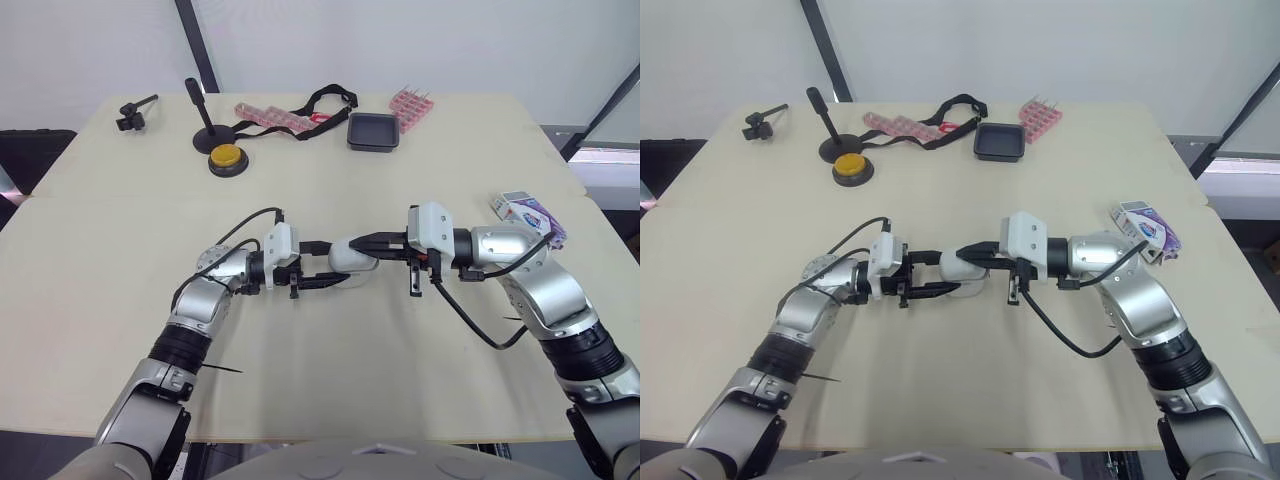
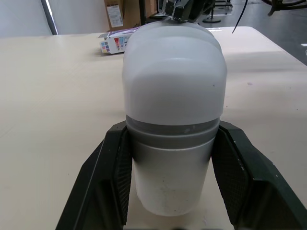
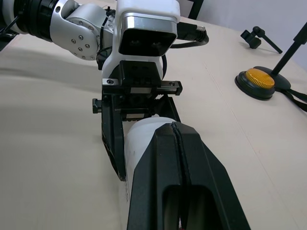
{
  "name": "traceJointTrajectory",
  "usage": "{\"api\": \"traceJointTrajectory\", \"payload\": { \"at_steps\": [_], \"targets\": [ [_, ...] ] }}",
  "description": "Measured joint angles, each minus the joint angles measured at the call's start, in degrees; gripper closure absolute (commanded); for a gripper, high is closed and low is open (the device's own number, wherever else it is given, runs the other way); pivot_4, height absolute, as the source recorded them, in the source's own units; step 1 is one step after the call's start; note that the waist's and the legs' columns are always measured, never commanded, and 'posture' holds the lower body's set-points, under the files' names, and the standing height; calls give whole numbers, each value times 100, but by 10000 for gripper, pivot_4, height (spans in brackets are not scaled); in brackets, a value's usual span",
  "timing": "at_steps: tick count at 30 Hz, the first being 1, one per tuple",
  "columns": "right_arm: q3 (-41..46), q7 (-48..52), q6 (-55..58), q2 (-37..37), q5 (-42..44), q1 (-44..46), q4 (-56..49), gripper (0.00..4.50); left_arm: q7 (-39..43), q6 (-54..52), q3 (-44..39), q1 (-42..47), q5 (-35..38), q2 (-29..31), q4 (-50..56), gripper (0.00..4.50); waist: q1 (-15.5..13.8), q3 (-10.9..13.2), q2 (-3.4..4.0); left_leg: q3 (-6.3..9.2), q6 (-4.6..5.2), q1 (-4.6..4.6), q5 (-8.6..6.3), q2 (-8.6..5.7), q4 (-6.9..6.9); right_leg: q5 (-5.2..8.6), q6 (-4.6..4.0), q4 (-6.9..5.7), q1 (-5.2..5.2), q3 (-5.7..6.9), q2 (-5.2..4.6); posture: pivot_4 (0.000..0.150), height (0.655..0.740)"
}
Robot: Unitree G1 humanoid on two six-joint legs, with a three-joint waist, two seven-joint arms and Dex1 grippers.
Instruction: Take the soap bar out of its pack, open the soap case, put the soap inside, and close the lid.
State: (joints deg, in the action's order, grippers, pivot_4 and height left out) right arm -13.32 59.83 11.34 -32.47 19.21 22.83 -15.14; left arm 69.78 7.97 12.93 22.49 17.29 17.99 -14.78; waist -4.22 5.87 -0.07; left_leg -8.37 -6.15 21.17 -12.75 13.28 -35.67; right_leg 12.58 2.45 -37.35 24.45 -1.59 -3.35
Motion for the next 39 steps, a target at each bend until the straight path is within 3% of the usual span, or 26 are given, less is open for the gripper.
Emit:
{"api": "traceJointTrajectory", "payload": {
  "at_steps": [20,24,27,32,37,39],
  "targets": [
    [-209,-34,-113,9,-206,167,246,44662,-105,-39,3,-35,-9,9,-16,24624,45,-6,-3,-3,-15,-63,6,-2,35,14,-24,17,-59,-1,-1,1500,7291],
    [99,-241,27,71,-127,150,564,44662,-102,-34,0,-34,-2,7,-17,24624,43,-5,-5,-2,-19,-61,10,-2,41,15,-25,22,-59,1,-1,1500,7291],
    [478,-207,241,0,114,-51,873,36901,-76,-58,-2,-34,44,5,25,24624,23,3,-3,-2,-17,-36,11,-5,47,14,-24,32,-39,3,-1,1500,7291],
    [1059,-44,218,-125,479,-85,894,20360,-67,-196,-49,-10,91,5,50,24624,31,5,0,0,-17,-23,12,-1,67,-2,4,34,-20,11,8,1500,7291],
    [1593,666,-490,-382,793,-1045,612,2825,-115,-1081,-97,37,383,42,240,24624,-28,6,-3,2,-15,-12,10,-1,73,-1,2,56,-19,16,4,1500,7291],
    [1661,855,-775,-385,819,-1433,578,604,-138,-1706,-121,54,588,143,434,24624,-2,6,-3,1,-14,-15,10,1,75,5,-8,56,-18,16,5,1500,7291]
  ]
}}
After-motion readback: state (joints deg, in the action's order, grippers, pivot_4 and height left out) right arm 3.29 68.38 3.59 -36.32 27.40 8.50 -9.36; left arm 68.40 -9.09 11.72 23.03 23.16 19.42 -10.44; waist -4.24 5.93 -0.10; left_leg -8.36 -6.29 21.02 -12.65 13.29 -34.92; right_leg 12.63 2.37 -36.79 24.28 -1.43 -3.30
